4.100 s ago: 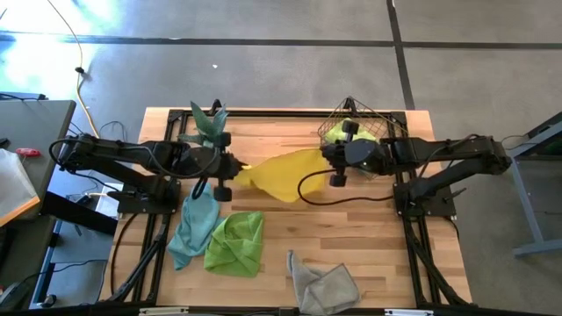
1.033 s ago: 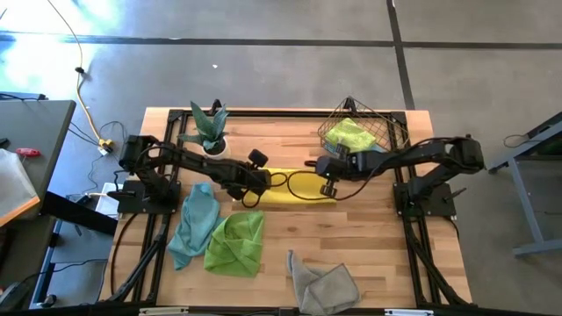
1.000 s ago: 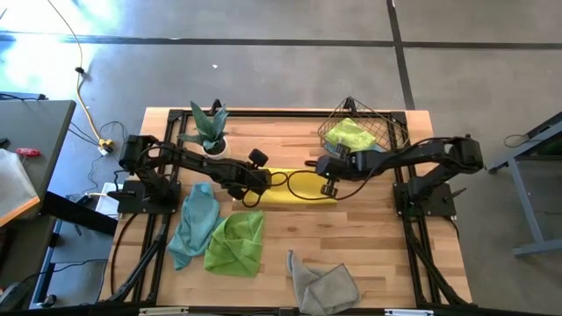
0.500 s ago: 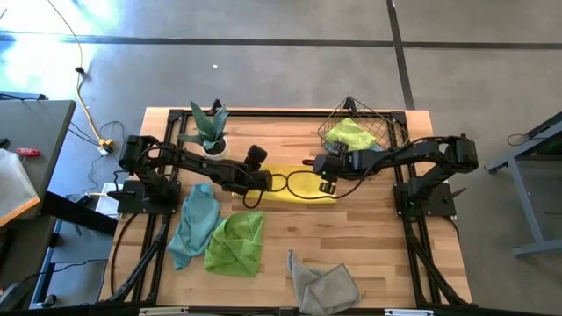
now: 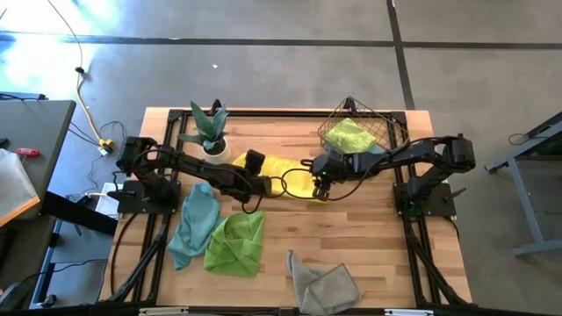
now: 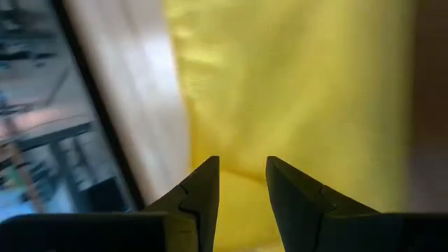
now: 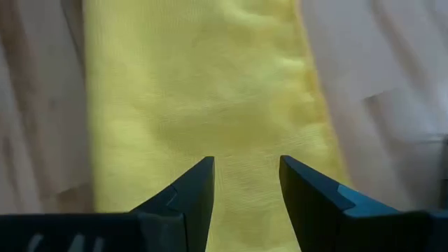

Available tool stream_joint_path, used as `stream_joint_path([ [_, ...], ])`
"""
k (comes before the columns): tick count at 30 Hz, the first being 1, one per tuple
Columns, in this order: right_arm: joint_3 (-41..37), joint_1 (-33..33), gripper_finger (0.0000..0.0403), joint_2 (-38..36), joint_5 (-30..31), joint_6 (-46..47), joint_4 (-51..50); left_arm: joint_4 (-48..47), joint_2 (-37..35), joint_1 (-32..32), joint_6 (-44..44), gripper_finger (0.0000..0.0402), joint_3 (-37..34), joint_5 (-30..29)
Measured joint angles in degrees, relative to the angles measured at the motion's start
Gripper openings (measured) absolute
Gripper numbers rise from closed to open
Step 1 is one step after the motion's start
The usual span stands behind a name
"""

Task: Fold microfiber towels
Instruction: Fold the yellow towel

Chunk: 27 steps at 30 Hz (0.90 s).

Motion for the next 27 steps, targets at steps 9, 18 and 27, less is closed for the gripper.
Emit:
stream_joint_path([
  [9, -7.3, 0.2, 0.0155, 0.0, -4.1, 4.9, 6.4, -14.0, -5.4, -0.3, -12.2, 0.0104, 0.0, 20.3],
  [18, -11.6, 0.2, 0.0148, -0.3, -3.8, 4.6, 7.6, -16.2, -7.3, 0.0, -18.2, 0.0104, 0.0, 18.8],
  [27, -10.8, 0.2, 0.013, -5.1, -5.9, 2.7, -2.5, -8.4, -7.3, -2.7, -16.6, 0.0104, 0.0, 28.5],
])
